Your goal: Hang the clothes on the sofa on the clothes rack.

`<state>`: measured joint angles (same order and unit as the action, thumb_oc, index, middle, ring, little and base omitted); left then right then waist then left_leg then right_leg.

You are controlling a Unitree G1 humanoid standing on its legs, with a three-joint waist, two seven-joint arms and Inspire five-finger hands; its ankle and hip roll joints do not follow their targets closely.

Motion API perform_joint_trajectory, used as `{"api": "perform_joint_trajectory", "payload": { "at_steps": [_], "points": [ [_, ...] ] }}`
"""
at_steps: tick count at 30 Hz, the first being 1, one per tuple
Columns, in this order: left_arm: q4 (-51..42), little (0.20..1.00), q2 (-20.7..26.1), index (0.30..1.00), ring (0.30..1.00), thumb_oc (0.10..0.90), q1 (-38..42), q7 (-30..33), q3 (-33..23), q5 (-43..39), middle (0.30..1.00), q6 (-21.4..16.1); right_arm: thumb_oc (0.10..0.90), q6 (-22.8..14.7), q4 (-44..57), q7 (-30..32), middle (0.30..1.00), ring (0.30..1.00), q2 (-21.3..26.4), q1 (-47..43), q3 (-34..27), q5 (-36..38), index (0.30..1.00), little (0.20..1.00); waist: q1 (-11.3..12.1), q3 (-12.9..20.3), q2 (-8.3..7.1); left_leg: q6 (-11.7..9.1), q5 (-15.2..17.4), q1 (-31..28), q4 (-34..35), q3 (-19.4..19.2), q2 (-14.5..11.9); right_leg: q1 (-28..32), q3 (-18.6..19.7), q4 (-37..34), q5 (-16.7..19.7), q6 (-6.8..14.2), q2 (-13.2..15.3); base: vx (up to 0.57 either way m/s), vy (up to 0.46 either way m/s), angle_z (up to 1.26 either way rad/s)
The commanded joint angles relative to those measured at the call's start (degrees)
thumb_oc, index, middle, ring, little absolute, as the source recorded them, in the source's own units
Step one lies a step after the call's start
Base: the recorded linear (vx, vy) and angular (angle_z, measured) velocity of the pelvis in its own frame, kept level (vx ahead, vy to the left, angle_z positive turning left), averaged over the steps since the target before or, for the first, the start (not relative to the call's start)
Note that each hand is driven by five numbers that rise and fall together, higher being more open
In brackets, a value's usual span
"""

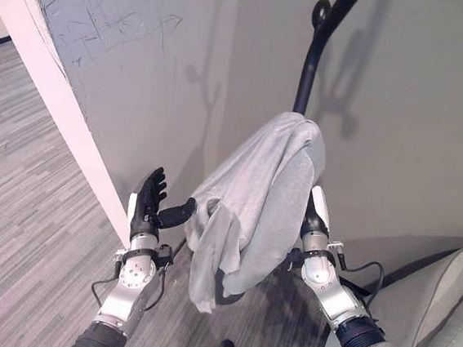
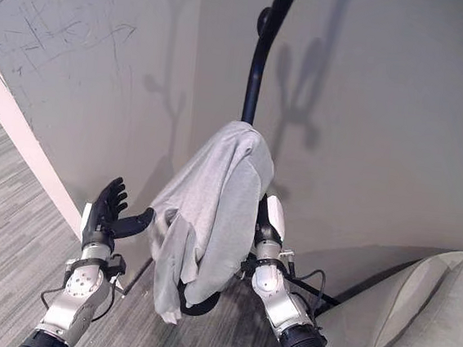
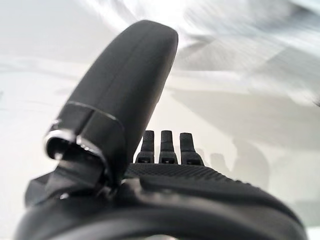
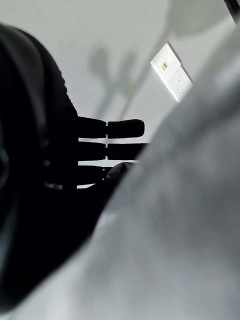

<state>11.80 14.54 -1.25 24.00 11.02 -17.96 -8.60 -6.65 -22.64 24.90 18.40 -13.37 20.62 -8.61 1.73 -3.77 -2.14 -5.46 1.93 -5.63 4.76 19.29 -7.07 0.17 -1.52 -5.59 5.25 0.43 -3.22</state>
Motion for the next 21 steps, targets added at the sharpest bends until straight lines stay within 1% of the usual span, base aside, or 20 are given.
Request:
{"api": "perform_joint_trajectory", "payload": {
  "at_steps": [1,2,3,4,9,10,11,12,13,14,16,17,19,21],
  "points": [
    [-1.51,0.900,1.68,0.900,0.900,0.800,3.99,-1.00,-2.19,1.42,0.900,-2.52,0.414,0.57,0.35,-1.17,0.321,0.321,2.80,2.79,-1.10,1.65,0.321,0.321,1.72,2.07,-2.00,1.89,2.91,-2.96,-1.43,-0.10,0.54,-0.33,-0.81,0.59,-1.99,2.84,2.70,0.01,0.014,0.08],
    [-1.17,0.900,1.95,0.900,0.900,0.800,3.25,-1.45,-2.28,2.02,0.900,-1.53,0.508,0.80,0.38,-1.41,0.462,0.462,2.93,2.89,-1.34,1.71,0.462,0.462,1.80,2.06,-1.82,1.88,2.95,-2.89,-1.62,-0.11,0.52,-0.29,-0.89,0.59,-2.04,2.82,2.72,0.01,0.010,0.05],
    [-1.21,0.900,1.94,0.900,0.900,0.800,3.22,-1.46,-2.28,2.03,0.900,-1.49,0.585,0.82,0.41,-1.42,0.578,0.578,2.93,2.92,-1.34,1.71,0.578,0.578,1.79,2.08,-1.81,1.88,2.97,-2.88,-1.65,-0.11,0.52,-0.30,-0.90,0.59,-2.04,2.82,2.71,0.00,0.017,0.04],
    [-0.71,0.900,2.62,0.900,0.900,0.800,1.99,-2.12,-2.46,3.76,0.900,0.40,0.800,1.56,0.38,-1.92,0.900,0.900,3.17,3.26,-1.78,1.95,0.900,0.900,1.86,2.09,-1.42,1.86,3.10,-2.73,-2.05,-0.14,0.57,-0.22,-0.96,0.59,-2.07,2.79,2.72,0.00,0.017,0.05],
    [-0.06,0.900,3.29,0.900,0.900,0.800,-0.84,-2.71,-3.35,5.05,0.900,1.37,0.800,2.47,0.99,-2.50,0.900,0.900,3.62,4.54,-2.74,1.53,0.900,0.900,2.11,2.21,-1.05,1.73,3.38,-2.65,-2.75,-0.17,0.47,0.08,-1.12,0.59,-2.31,2.77,2.71,0.00,0.003,0.01],
    [1.21,0.900,3.19,0.900,0.900,0.800,-2.07,-3.00,-4.05,3.43,0.900,0.80,0.800,2.55,1.05,-2.40,0.900,0.900,3.73,5.01,-3.35,1.51,0.900,0.900,2.20,2.12,-0.92,1.67,3.37,-2.59,-3.09,-0.17,0.43,0.15,-1.23,0.59,-2.32,2.78,2.76,-0.01,0.006,0.05],
    [4.42,0.900,2.75,0.900,0.900,0.800,-3.06,-4.14,-4.91,-0.50,0.900,-0.76,0.800,2.33,0.73,-2.18,0.900,0.900,3.70,5.59,-4.23,1.99,0.900,0.900,2.31,1.99,-0.86,1.56,3.28,-2.47,-3.35,-0.06,0.46,0.19,-1.32,0.59,-2.36,2.79,2.82,-0.01,0.006,0.04],
    [4.51,0.900,2.76,0.900,0.900,0.800,-3.03,-4.18,-4.90,-0.54,0.900,-0.83,0.800,2.33,0.73,-2.18,0.900,0.900,3.69,5.60,-4.23,1.99,0.900,0.900,2.30,1.99,-0.87,1.56,3.28,-2.46,-3.36,-0.04,0.47,0.19,-1.33,0.59,-2.36,2.79,2.82,-0.01,0.006,0.04],
    [6.80,0.900,2.48,0.900,0.900,0.800,-3.56,-5.07,-5.58,-2.59,0.900,-1.74,0.800,2.04,0.52,-2.12,0.900,0.900,3.73,5.90,-4.74,2.39,0.900,0.900,2.40,1.93,-0.88,1.51,3.25,-2.48,-3.42,-0.02,0.46,0.25,-1.36,0.59,-2.39,2.80,2.84,0.00,0.000,0.00],
    [10.31,0.900,1.61,0.900,0.900,0.800,-3.76,-5.91,-6.23,-5.35,0.900,-2.19,0.800,1.73,0.30,-2.05,0.900,0.900,3.58,6.15,-5.08,2.78,0.900,0.900,2.56,2.00,-0.66,1.46,3.74,-2.82,-3.38,-0.08,-0.01,0.58,-1.44,0.59,-2.85,2.71,2.48,0.00,0.000,0.00],
    [19.86,0.900,-0.15,0.900,0.900,0.800,-3.06,-8.82,-7.74,-10.30,0.900,-2.49,0.800,0.86,-0.12,-2.15,0.900,0.900,3.29,6.96,-6.16,3.66,0.900,0.900,2.83,1.70,-1.05,1.25,3.22,-2.49,-3.63,0.10,0.32,0.54,-1.61,0.59,-2.55,2.78,2.90,0.00,0.000,0.00],
    [19.89,0.900,-0.14,0.900,0.900,0.800,-3.09,-8.83,-7.76,-10.31,0.900,-2.50,0.800,0.86,-0.13,-2.16,0.900,0.900,3.27,6.98,-6.12,3.65,0.900,0.900,2.84,1.80,-0.77,1.28,3.75,-2.83,-3.52,0.01,-0.11,0.79,-1.63,0.59,-2.99,2.71,2.51,-0.01,-0.014,0.03],
    [28.76,0.900,-1.63,0.900,0.900,0.800,-2.35,-9.86,-9.02,-11.60,0.900,-2.13,0.800,-0.16,-0.82,-2.33,0.900,0.900,2.78,7.73,-7.12,5.19,0.900,0.900,3.00,1.65,-0.90,1.14,3.75,-2.90,-3.47,-0.10,-0.28,0.95,-1.70,0.59,-3.18,2.70,2.46,0.00,0.000,0.00],
    [39.75,0.900,-3.27,0.900,0.900,0.800,-2.09,-11.40,-9.77,-11.36,0.900,-0.95,0.800,-2.27,-1.29,-2.41,0.900,0.900,2.14,8.80,-9.07,9.40,0.900,0.900,2.52,1.53,-0.82,0.97,3.83,-3.28,-3.15,-0.73,-0.55,0.96,-1.34,0.59,-3.23,2.71,2.26,0.00,0.000,0.00]
  ]
}}
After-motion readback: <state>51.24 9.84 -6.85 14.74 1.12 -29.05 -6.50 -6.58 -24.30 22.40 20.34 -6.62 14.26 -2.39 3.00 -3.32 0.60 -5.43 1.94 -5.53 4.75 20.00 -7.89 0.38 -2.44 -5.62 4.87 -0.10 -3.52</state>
